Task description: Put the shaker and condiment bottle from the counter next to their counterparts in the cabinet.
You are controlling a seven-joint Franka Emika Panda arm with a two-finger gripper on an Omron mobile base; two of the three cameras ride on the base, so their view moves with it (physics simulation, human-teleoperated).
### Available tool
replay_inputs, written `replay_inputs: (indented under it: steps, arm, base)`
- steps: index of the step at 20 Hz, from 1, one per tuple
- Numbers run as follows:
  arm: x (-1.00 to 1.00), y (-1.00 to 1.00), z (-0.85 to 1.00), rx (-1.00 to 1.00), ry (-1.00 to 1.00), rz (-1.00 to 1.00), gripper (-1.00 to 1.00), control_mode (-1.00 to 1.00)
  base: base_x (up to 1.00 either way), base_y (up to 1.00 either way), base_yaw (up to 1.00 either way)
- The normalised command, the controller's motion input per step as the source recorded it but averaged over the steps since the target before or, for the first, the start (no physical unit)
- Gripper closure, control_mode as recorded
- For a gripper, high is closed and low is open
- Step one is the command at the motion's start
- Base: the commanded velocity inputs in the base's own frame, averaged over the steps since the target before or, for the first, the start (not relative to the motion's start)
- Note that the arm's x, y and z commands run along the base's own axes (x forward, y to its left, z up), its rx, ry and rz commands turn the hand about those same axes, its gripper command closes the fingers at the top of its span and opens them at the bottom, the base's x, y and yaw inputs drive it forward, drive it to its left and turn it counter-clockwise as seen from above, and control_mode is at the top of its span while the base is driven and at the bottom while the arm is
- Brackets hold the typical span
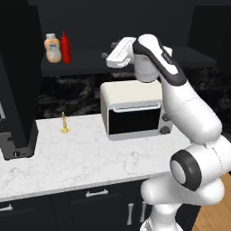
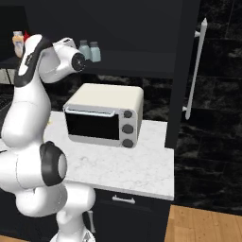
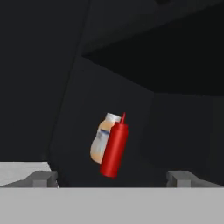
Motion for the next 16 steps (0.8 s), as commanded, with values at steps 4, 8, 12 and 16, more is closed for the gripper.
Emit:
replay_inputs:
  steps: [4,8,12,16]
  arm:
    - [-1.0,-1.0,0.54,0.0,-0.32,0.0,-1.0,-1.0]
    - [-1.0,-1.0,0.61,0.0,-0.31,0.0,-1.0,-1.0]
    - [-1.0,-1.0,0.56,-0.08,-0.19,0.0,-1.0,-1.0]
    - [-1.0,-1.0,0.39,-0.17,-0.08,0.0,-1.0,-1.0]
  base:
    - [0.0,0.0,0.0]
    - [0.0,0.0,0.0]
    - [0.0,0.0,0.0]
    - [0.0,0.0,0.0]
